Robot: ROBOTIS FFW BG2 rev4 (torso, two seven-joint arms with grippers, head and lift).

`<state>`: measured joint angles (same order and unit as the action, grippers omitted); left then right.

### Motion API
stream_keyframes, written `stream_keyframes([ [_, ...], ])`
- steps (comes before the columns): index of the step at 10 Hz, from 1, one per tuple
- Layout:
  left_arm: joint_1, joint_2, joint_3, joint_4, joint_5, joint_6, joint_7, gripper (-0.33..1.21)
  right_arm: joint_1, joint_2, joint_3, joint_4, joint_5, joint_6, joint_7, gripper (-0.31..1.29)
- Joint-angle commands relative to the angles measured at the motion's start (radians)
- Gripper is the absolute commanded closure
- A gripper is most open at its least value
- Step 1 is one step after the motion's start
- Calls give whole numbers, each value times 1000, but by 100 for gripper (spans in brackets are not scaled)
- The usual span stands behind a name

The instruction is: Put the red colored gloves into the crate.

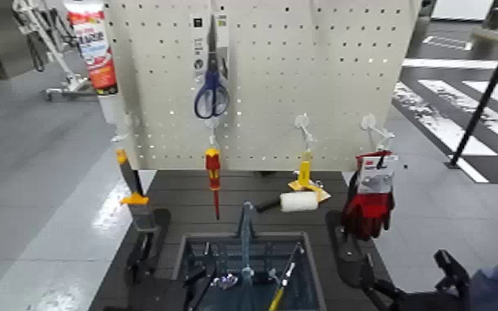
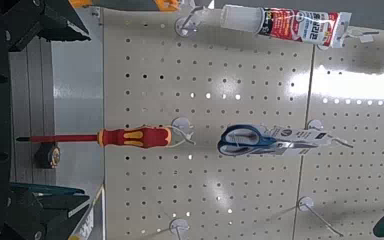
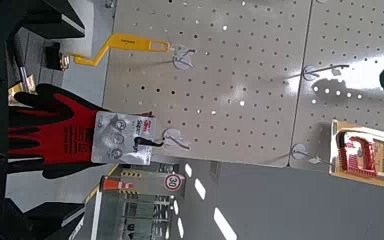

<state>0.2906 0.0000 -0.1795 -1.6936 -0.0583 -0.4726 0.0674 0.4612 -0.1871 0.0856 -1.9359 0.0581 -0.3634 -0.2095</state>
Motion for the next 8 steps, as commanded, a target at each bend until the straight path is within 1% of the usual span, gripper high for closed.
stream_keyframes([
  [1,-1,-28,0,2,0,2,0,14,-1,0,-3,0,-4,4,5,8],
  [3,-1,-28,2,2,0,2,0,14,-1,0,-9,0,-12,9,19,8],
  [4,-1,-29,2,2,0,2,0,14,-4,0,-20,-2,-44,29,38,8],
  [5,-2,-29,2,3,0,2,0,14,-13,0,-32,-11,-34,47,61,8],
  [6,-2,-29,0,2,0,2,-1,14,-24,0,-46,-14,-43,61,94,8],
  [7,-4,-34,-2,3,0,2,-1,14,-38,-2,-75,-32,-67,109,124,8],
  [8,-4,-40,-2,6,0,2,-5,14,-81,2,-127,-41,-76,169,237,8],
])
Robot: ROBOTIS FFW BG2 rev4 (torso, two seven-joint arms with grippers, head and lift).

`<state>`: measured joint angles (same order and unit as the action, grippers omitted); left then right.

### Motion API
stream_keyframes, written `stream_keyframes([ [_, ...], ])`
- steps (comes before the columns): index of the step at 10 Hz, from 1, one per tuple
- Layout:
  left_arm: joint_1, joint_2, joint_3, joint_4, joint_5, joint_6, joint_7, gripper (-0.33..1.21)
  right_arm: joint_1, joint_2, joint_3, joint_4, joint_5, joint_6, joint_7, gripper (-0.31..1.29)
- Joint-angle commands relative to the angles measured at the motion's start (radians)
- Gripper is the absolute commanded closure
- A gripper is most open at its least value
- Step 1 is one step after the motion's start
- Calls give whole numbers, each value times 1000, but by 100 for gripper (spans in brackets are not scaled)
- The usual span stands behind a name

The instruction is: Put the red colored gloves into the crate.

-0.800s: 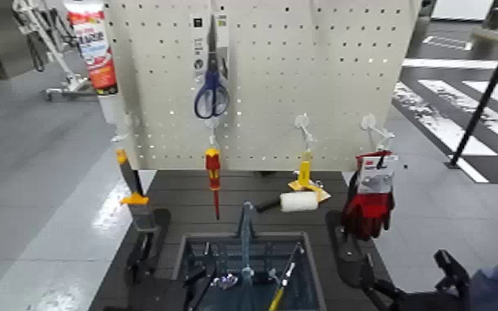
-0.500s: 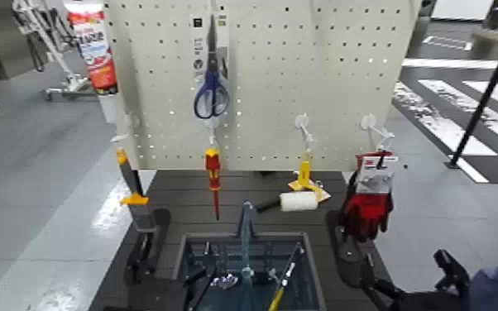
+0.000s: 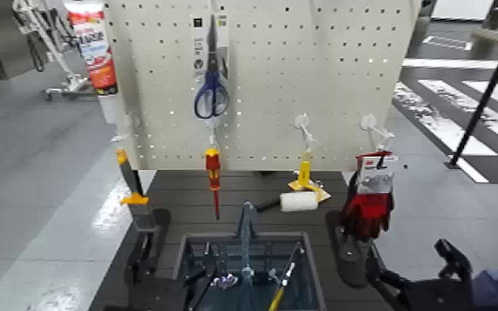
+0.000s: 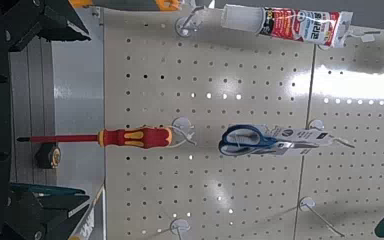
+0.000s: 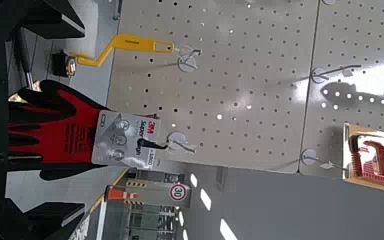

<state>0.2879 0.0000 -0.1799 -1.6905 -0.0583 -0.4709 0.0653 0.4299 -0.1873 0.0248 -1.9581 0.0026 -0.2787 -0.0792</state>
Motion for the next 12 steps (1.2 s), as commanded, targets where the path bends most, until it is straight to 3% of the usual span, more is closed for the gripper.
stream_keyframes([
  [1,-3,-40,-3,5,0,0,-5,14,-85,8,-114,-27,-73,174,216,8],
  [2,-3,-41,-3,5,2,0,-5,14,-118,6,-154,-27,-113,242,266,8],
  [6,-7,-43,-7,9,3,0,-12,14,-281,-9,-293,31,-176,440,498,8],
  [8,-9,-44,-10,11,3,2,-13,14,-353,-55,-295,102,-214,466,550,8],
  [9,-10,-46,-10,11,3,2,-16,14,-408,-87,-286,165,-227,466,607,8],
  [12,-15,-48,-15,14,5,2,-18,14,-543,-146,-255,344,-268,444,714,8],
])
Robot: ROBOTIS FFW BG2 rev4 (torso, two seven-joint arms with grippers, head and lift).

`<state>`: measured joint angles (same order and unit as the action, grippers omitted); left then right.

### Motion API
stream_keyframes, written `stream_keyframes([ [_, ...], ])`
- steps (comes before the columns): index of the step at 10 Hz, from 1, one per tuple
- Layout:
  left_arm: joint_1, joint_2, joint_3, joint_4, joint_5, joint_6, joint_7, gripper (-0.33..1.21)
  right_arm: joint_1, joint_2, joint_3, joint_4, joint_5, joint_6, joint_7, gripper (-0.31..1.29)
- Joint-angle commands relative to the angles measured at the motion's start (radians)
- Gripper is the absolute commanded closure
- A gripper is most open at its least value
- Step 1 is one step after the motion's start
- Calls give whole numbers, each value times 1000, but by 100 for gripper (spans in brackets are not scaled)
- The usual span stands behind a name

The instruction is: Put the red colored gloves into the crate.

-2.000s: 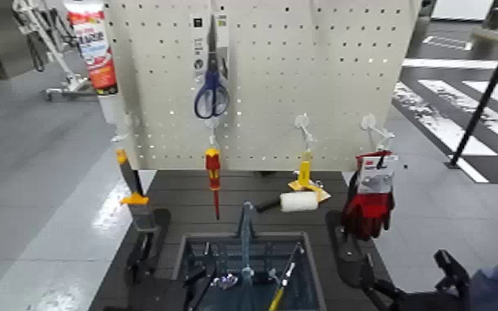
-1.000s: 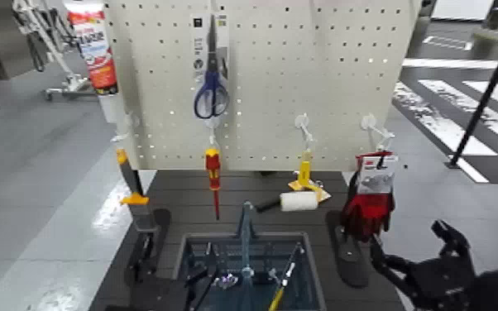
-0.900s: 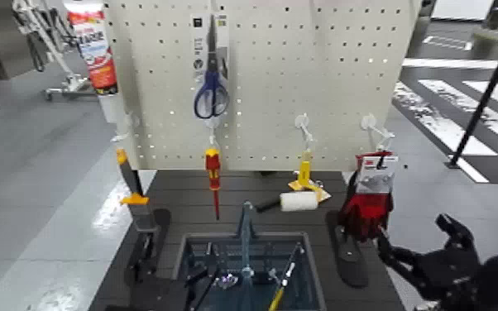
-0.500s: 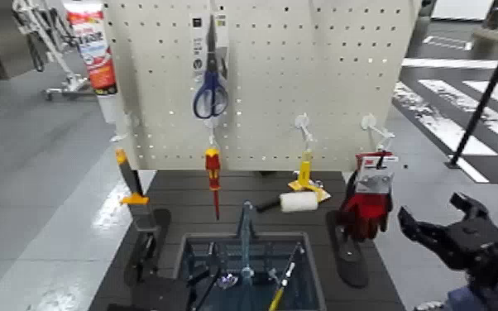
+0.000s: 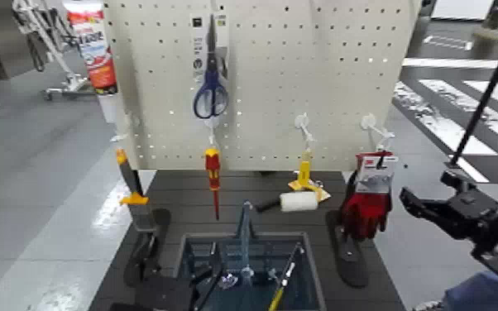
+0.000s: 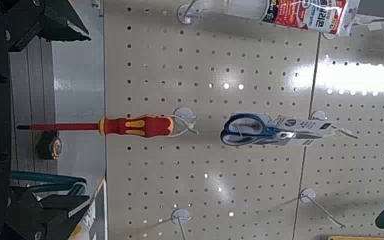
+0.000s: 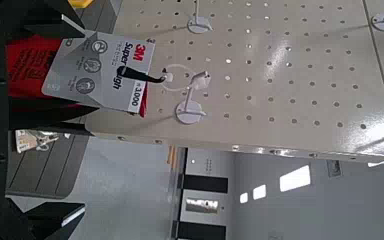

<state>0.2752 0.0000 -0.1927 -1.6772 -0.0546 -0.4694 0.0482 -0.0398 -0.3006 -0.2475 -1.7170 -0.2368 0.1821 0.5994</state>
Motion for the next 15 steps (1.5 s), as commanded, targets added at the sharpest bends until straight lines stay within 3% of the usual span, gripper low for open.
stream_keyframes([
  [1,-2,-48,-2,2,1,0,-2,14,-109,-51,25,146,-41,-18,65,8],
  [3,-2,-51,-2,2,2,0,-4,14,-184,-80,53,244,-58,-29,119,8],
  [6,-5,-51,-1,2,2,0,-8,14,-292,-123,139,378,-88,-7,243,8],
  [12,-7,-57,3,5,2,-2,-16,14,-368,-137,234,453,-98,8,326,8],
  [15,-8,-58,1,7,2,-2,-19,14,-379,-138,252,462,-99,10,338,9],
])
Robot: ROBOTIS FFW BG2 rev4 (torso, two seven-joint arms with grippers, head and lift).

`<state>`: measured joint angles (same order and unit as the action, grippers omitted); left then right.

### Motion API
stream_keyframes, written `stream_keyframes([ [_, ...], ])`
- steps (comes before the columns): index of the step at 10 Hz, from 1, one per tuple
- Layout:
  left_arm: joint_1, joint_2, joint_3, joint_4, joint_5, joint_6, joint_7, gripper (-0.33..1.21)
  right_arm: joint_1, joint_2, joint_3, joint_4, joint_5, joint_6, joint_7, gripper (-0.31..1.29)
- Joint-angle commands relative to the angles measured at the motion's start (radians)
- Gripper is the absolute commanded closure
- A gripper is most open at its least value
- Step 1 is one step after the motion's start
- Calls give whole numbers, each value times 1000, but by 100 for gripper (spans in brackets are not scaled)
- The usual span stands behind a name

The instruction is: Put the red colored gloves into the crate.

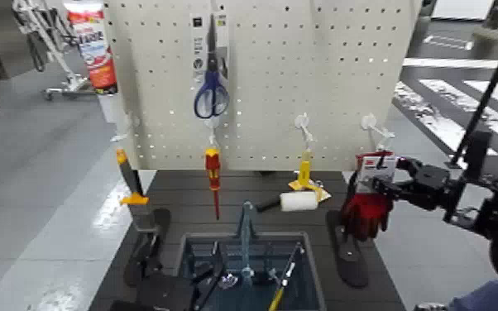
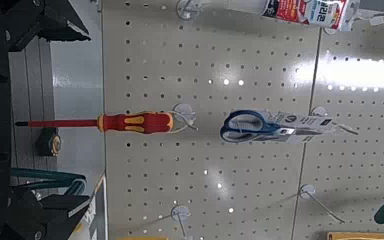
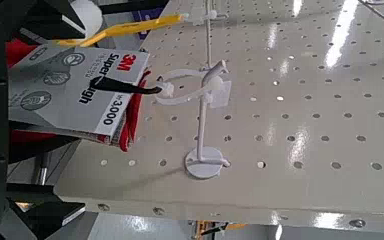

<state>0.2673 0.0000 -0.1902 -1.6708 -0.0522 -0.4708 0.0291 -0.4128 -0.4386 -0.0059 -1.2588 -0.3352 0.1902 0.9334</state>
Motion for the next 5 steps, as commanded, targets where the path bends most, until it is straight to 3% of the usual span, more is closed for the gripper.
stream_keyframes([
  [1,0,-58,-2,0,0,0,-2,14,-9,0,17,7,-1,2,8,9],
  [5,-2,-60,-3,2,0,0,-3,14,-23,1,46,13,-1,6,21,9],
])
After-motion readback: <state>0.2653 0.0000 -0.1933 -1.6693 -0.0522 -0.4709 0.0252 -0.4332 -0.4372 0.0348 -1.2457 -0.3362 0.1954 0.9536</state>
